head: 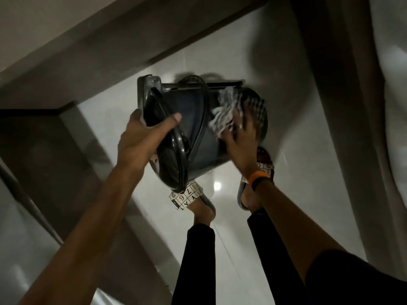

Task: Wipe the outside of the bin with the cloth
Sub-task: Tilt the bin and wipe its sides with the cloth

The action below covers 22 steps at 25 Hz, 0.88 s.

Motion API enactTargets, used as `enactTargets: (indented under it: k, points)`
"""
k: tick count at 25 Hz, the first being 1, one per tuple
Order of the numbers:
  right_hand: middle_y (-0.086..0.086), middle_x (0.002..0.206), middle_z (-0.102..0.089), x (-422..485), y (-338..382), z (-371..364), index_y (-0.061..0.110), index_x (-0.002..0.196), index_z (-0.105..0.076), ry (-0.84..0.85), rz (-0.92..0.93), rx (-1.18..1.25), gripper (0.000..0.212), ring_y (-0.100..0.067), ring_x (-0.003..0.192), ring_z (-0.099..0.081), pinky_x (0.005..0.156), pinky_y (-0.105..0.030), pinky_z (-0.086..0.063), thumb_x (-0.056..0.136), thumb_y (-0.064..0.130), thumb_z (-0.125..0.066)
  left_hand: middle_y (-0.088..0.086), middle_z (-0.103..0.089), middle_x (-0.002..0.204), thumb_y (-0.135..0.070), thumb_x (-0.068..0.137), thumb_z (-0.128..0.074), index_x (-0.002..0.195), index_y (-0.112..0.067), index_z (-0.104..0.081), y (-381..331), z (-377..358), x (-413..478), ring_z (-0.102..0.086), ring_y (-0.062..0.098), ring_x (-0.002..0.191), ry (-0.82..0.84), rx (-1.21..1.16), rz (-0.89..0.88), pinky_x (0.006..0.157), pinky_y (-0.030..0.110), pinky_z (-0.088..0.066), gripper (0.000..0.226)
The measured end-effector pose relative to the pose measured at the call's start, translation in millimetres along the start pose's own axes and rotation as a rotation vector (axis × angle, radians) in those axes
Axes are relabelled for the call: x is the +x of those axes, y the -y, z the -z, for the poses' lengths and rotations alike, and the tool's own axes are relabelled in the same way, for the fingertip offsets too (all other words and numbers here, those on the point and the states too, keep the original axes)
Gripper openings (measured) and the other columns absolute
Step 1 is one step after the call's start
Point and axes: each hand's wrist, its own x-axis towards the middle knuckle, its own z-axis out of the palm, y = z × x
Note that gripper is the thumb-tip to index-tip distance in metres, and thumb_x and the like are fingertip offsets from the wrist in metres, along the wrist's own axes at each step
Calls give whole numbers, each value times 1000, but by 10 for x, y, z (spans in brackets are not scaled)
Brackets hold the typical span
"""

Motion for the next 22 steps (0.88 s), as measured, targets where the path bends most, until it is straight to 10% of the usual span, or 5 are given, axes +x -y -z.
enactTargets:
  k: [5,12,19,22]
  points:
    - [1,175,-10,538,116,288,35,160,-27,-11,-178,95,61,-24,163,-1,131,-56,-1,102,49,-40,2,-4,177,-53,56,-94,162,-37,18,304,-225,-321,-26,32,158,215,340,-323,120,60,-37,155]
    - [-12,173,-17,-244,316,-118,30,160,-20,55,495,-156,68,-36,162,-7,129,-66,0,99,56,-38,9,-48,161,-46,69,-89,165,-35,13,154,-140,-154,-61,37,130,40,400,-276,107,46,-49,141]
    - [-17,174,-7,599,-103,263,13,162,-18,-169,-149,76,74,-37,163,-2,131,-58,-7,99,38,-46,12,-64,140,-30,77,-82,167,-35,1,76,-255,-180,-65,34,117,-104,358,-198,102,43,-50,123]
    - [-19,173,-8,247,198,67,19,163,-18,-86,131,14,75,-40,162,-3,129,-65,-7,98,45,-46,12,-65,138,-36,77,-81,167,-33,-8,-97,-262,-126,-65,35,118,-125,338,-203,103,42,-53,116]
